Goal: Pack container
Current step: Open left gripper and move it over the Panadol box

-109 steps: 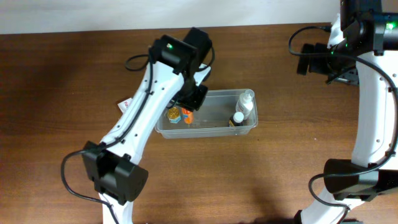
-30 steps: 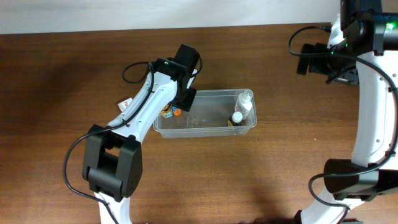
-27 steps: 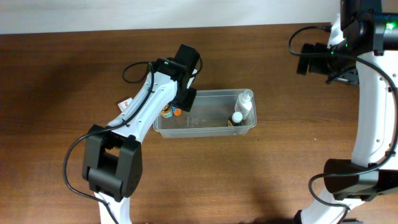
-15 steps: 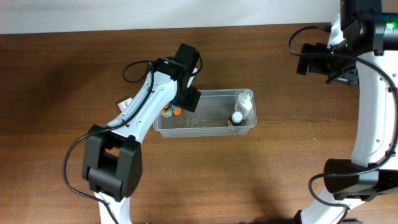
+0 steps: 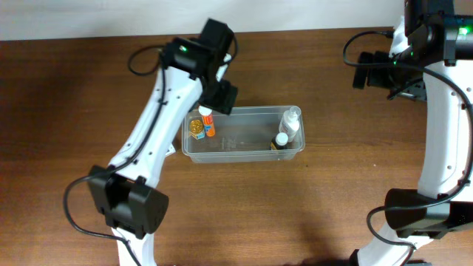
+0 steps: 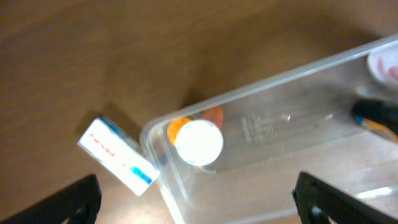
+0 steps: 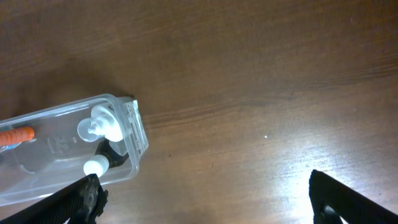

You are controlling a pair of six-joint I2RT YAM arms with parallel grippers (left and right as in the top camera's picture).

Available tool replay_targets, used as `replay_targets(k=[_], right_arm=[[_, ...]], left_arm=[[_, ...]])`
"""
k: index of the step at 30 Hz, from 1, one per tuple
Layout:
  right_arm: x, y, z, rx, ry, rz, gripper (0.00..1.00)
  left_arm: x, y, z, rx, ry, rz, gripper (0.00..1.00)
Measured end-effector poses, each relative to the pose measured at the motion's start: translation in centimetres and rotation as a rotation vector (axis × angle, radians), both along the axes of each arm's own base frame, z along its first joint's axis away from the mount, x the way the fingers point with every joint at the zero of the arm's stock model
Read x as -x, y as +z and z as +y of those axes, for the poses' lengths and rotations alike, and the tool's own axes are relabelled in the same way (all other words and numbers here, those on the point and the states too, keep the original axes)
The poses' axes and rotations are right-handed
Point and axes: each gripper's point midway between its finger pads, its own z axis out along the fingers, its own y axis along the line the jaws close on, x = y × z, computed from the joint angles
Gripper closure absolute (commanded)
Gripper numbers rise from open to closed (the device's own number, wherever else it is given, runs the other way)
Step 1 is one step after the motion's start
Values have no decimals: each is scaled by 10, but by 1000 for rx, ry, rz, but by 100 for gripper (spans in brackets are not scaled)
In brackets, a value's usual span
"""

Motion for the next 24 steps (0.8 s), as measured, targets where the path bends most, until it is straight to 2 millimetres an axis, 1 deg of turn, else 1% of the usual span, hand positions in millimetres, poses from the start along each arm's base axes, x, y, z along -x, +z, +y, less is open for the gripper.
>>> replay_targets(k=[2, 4, 6, 7, 10, 13, 15, 17, 20, 24], right_arm=[[0, 0, 0, 0, 0, 0, 2], [0, 0, 0, 0, 1, 0, 1], [0, 0, 0, 0, 1, 0, 2], [0, 0, 0, 0, 0, 0, 2], [0, 0, 0, 0, 0, 0, 2], [0, 0, 0, 0, 0, 0, 2], [0, 0, 0, 0, 0, 0, 2], [0, 0, 0, 0, 0, 0, 2], [0, 0, 0, 0, 0, 0, 2], [0, 0, 0, 0, 0, 0, 2]], left_arm=[[0, 17, 9, 14, 41, -15, 1], [-3, 32, 26, 37, 111, -37, 1], [-4, 42, 49, 60, 192, -46, 1], [-3, 47, 63, 74, 244, -46, 1], [5, 55, 106, 106, 400, -25, 0], [6, 56, 133, 139, 518, -16, 1], [6, 48, 144, 158, 587, 0, 1], [5, 38, 148, 166, 626, 16, 1], [0, 10, 148, 189, 661, 49, 1], [0, -34, 142, 225, 683, 114, 1]])
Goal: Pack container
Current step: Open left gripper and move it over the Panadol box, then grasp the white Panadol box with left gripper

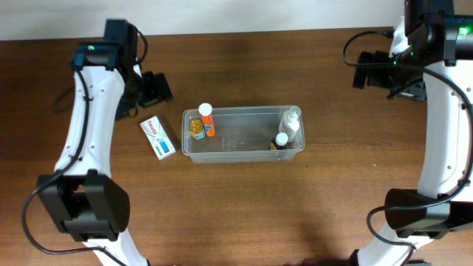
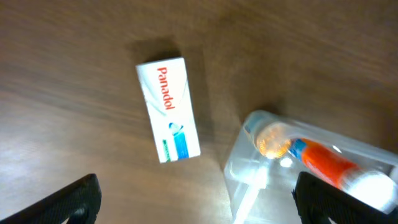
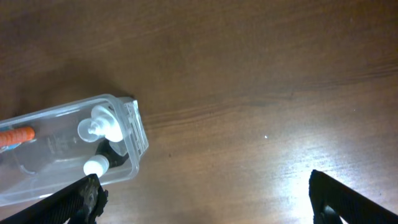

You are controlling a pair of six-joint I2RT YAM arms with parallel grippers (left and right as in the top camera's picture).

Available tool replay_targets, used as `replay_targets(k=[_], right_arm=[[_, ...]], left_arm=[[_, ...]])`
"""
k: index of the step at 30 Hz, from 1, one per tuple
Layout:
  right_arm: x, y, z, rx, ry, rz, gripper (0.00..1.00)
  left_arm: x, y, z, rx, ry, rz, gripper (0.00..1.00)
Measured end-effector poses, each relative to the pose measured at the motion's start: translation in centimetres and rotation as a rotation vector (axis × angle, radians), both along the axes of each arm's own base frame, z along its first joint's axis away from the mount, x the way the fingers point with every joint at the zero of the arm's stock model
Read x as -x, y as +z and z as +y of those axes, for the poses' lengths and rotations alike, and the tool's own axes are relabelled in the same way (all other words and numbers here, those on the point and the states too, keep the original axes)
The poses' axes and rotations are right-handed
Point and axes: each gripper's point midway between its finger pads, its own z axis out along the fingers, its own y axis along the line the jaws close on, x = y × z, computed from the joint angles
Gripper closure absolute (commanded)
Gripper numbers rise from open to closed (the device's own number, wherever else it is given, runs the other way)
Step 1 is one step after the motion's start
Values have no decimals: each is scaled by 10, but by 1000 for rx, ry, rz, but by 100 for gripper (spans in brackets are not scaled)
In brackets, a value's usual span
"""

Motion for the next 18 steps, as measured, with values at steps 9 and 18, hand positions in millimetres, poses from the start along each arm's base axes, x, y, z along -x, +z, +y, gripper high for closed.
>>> replay_targets(k=[9, 18], right_arm=[[0, 0, 0, 0, 0, 0, 2], [0, 0, 0, 0, 0, 0, 2]], left_arm=[[20, -82, 11, 64, 77, 97, 1], [30, -127, 10, 73, 89, 97, 1]])
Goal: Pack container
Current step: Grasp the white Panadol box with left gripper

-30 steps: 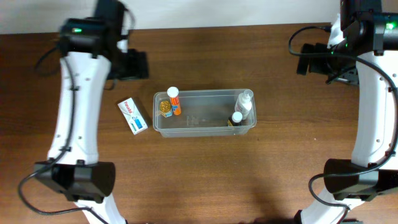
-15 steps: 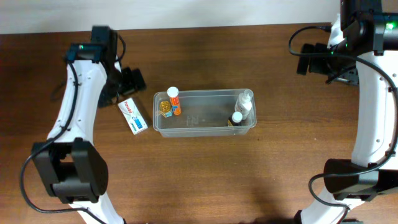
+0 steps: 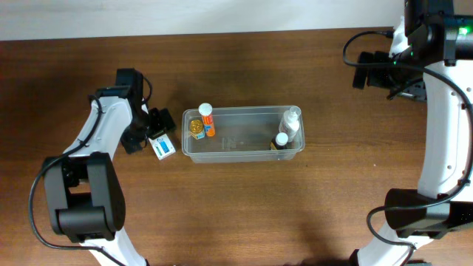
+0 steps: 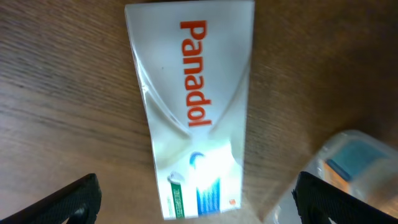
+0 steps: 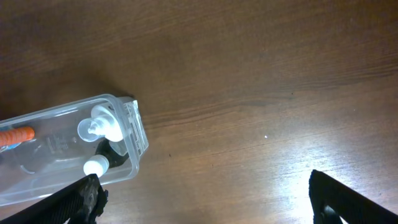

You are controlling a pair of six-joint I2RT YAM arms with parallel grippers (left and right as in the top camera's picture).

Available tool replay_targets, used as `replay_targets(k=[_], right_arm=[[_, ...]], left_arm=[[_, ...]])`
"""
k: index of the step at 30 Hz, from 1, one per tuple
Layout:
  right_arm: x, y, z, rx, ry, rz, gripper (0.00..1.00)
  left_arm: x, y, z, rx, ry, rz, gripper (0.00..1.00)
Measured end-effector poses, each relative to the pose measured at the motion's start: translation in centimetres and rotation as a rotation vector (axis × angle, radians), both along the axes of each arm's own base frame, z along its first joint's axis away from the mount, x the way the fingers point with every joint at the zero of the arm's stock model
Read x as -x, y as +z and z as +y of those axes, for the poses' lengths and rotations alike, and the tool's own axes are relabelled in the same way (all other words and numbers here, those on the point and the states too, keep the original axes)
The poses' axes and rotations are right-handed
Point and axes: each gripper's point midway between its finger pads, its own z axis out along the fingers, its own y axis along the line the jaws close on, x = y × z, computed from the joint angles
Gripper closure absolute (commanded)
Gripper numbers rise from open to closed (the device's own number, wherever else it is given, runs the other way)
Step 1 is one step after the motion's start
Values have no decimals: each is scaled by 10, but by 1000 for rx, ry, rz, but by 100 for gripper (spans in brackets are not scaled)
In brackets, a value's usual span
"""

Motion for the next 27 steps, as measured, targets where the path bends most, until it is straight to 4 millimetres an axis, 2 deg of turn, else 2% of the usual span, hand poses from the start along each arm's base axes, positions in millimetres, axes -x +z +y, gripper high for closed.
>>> replay_targets(k=[5, 14, 17, 21, 22, 25, 27], right_arm=[[0, 0, 0, 0, 0, 0, 2], [0, 0, 0, 0, 0, 0, 2], [0, 0, 0, 0, 0, 0, 2], [0, 0, 0, 0, 0, 0, 2], [0, 0, 0, 0, 0, 0, 2], [0, 0, 0, 0, 0, 0, 2], [0, 0, 0, 0, 0, 0, 2]], left_arm=[[1, -12, 0, 1, 5, -12, 1], [-3, -17, 1, -6, 12, -35, 1], [0, -25, 5, -29, 13, -9, 3], [7, -35, 9, -54, 4, 32, 21], [7, -35, 9, -55, -2, 35, 25], [10, -36, 11, -65, -20, 46, 43], [12, -37, 11, -67, -33, 52, 50]])
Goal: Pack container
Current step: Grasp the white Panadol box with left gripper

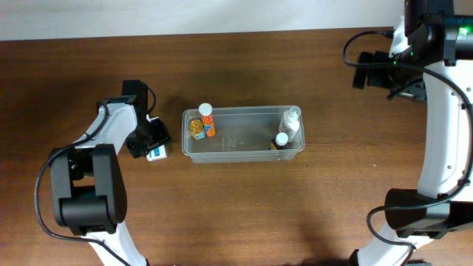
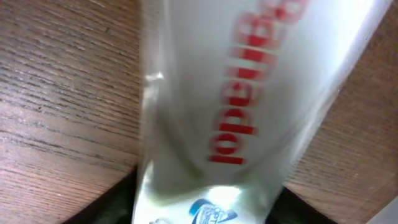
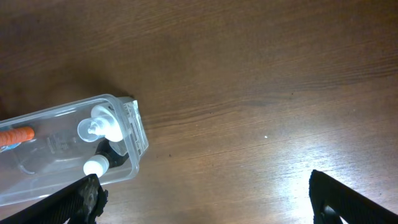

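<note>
A clear plastic container (image 1: 244, 157) lies mid-table. It holds an orange tube with a white cap (image 1: 206, 120), an amber jar (image 1: 196, 128), a white bottle (image 1: 293, 121) and a small dark bottle (image 1: 281, 140). A white Panadol box (image 2: 236, 112) lies on the table just left of the container. My left gripper (image 1: 150, 139) is down over the box, and its dark fingers (image 2: 121, 202) press against both long sides. Only the box's blue-marked end (image 1: 155, 154) shows in the overhead view. My right gripper (image 3: 205, 190) hangs open and empty, high over the far right of the table.
In the right wrist view the container's right end (image 3: 135, 134) sits at the left, with bare wooden table (image 3: 267, 93) everywhere else. A black cable (image 1: 358, 38) loops by the right arm.
My left gripper has dropped further onto the Panadol box and its fingers have come in against the box's sides. The box fills the left wrist view. The right arm has not moved.
My left gripper was open over the container's left end, the tube inside it. Then it was back left of the container, open above the Panadol box. It stood lower over the box, and now grips it. The right arm stayed still.
</note>
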You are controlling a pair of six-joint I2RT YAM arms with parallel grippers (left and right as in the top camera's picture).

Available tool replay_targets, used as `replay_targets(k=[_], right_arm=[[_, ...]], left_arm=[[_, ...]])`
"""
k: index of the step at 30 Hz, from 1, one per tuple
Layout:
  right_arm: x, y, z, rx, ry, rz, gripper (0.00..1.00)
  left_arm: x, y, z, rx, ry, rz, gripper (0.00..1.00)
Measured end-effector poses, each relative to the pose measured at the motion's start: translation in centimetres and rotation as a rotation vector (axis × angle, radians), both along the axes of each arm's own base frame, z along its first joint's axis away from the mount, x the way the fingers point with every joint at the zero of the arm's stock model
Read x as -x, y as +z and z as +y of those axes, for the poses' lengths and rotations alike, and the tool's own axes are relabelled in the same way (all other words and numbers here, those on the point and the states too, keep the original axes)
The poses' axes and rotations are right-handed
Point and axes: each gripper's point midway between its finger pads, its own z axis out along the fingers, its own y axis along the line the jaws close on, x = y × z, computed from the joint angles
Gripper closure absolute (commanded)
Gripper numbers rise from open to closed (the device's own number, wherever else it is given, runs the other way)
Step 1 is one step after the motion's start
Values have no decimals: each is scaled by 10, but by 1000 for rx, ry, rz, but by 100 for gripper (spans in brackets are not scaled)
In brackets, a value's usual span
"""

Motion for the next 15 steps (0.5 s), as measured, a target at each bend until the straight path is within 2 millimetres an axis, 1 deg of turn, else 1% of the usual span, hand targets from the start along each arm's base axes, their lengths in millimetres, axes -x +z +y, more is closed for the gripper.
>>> replay_targets(k=[3, 4, 12, 15], right_arm=[[0, 0, 0, 0, 0, 0, 2], [0, 0, 0, 0, 0, 0, 2], [0, 0, 0, 0, 0, 0, 2], [0, 0, 0, 0, 0, 0, 2]], left_arm=[[2, 0, 0, -3, -16, 8, 59], [2, 0, 1, -4, -20, 10, 59], [4, 1, 1, -5, -40, 16, 60], [12, 4, 2, -10, -47, 56, 60]])
